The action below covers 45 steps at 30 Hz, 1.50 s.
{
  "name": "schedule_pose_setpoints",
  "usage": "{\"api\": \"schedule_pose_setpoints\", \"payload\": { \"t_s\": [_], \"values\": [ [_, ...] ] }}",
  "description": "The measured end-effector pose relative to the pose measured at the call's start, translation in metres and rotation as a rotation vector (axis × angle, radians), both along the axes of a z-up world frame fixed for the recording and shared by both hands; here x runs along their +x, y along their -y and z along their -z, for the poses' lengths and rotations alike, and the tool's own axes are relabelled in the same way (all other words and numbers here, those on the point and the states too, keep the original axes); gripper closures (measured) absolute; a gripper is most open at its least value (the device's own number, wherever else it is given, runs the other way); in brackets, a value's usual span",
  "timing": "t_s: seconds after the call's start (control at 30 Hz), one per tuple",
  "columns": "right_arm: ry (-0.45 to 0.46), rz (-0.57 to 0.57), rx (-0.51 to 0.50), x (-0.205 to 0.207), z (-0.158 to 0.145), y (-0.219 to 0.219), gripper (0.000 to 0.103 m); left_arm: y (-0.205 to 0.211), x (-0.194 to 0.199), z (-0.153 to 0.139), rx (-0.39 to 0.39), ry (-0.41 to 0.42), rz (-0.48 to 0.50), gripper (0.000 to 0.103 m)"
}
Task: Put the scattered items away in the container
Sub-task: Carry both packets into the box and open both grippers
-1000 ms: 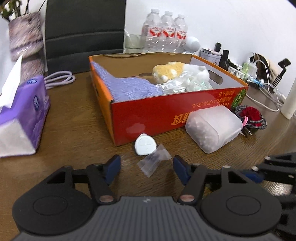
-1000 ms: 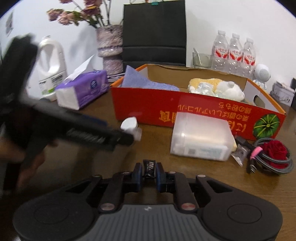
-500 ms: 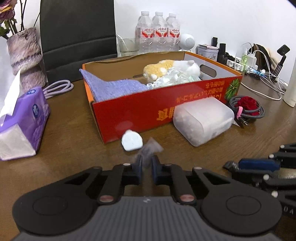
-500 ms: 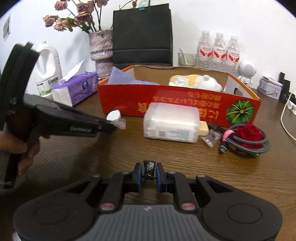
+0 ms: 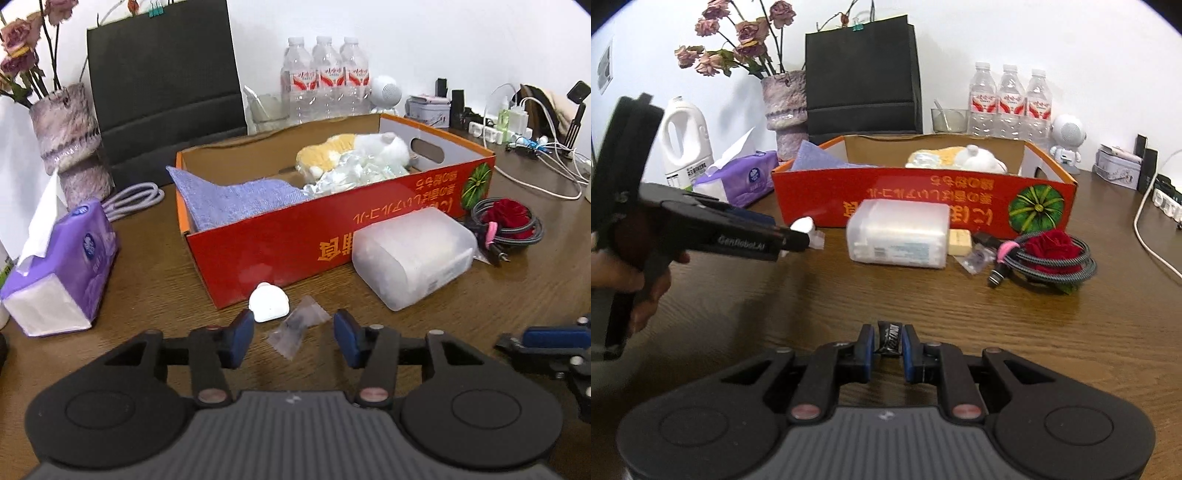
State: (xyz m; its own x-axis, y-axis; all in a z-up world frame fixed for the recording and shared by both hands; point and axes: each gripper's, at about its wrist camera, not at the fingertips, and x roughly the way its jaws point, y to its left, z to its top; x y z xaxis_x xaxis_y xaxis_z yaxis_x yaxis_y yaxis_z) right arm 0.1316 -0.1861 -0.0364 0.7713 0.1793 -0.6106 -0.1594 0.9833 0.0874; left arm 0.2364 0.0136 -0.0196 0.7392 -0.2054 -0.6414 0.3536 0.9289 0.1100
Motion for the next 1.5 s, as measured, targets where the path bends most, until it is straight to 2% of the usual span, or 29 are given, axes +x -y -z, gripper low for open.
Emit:
{"api": "schedule_pose_setpoints", "payload": {
  "t_s": [0.07,0.17,0.2,0.23,0.37,0.4,0.77,1.07,1.2,1.33,1.5],
  "values": [
    [0.003,0.004,0.004,0.0,0.0,0.006,0.088,0.0,0.007,0.005,-0.012,-0.031,-0.016,0.06],
    [0.006,0.011,0.01,0.002,0.0,0.013,0.088,-0.006,0.014,0.009,-0.082,-0.064,-0.046,0.069],
    [0.006,0.012,0.013,0.003,0.0,0.015,0.088,-0.007,0.014,0.009,-0.093,-0.067,-0.052,0.079],
    [0.006,0.011,0.015,0.004,0.0,0.016,0.088,-0.007,0.013,0.009,-0.099,-0.067,-0.053,0.084],
    [0.011,0.006,0.022,0.007,0.0,0.019,0.088,-0.005,0.001,0.007,-0.119,-0.063,-0.038,0.087],
    [0.012,0.006,0.023,0.008,0.0,0.02,0.088,-0.004,-0.003,0.007,-0.117,-0.056,-0.038,0.094],
    [0.024,0.009,0.011,0.013,-0.002,0.021,0.088,-0.001,-0.049,-0.003,-0.148,-0.038,-0.042,0.094],
    [0.128,-0.04,-0.022,0.011,-0.042,0.009,0.088,0.008,-0.059,-0.041,-0.17,0.04,-0.003,0.094],
    [0.161,-0.056,-0.032,0.029,-0.066,0.012,0.088,0.016,-0.042,-0.061,-0.18,0.07,0.015,0.094],
    [0.178,-0.056,-0.05,0.066,-0.085,0.018,0.088,0.024,-0.006,-0.076,-0.2,0.082,0.015,0.094],
    [0.136,-0.038,-0.06,0.125,-0.091,0.024,0.088,0.032,0.046,-0.081,-0.234,0.052,-0.019,0.094]
  ]
}}
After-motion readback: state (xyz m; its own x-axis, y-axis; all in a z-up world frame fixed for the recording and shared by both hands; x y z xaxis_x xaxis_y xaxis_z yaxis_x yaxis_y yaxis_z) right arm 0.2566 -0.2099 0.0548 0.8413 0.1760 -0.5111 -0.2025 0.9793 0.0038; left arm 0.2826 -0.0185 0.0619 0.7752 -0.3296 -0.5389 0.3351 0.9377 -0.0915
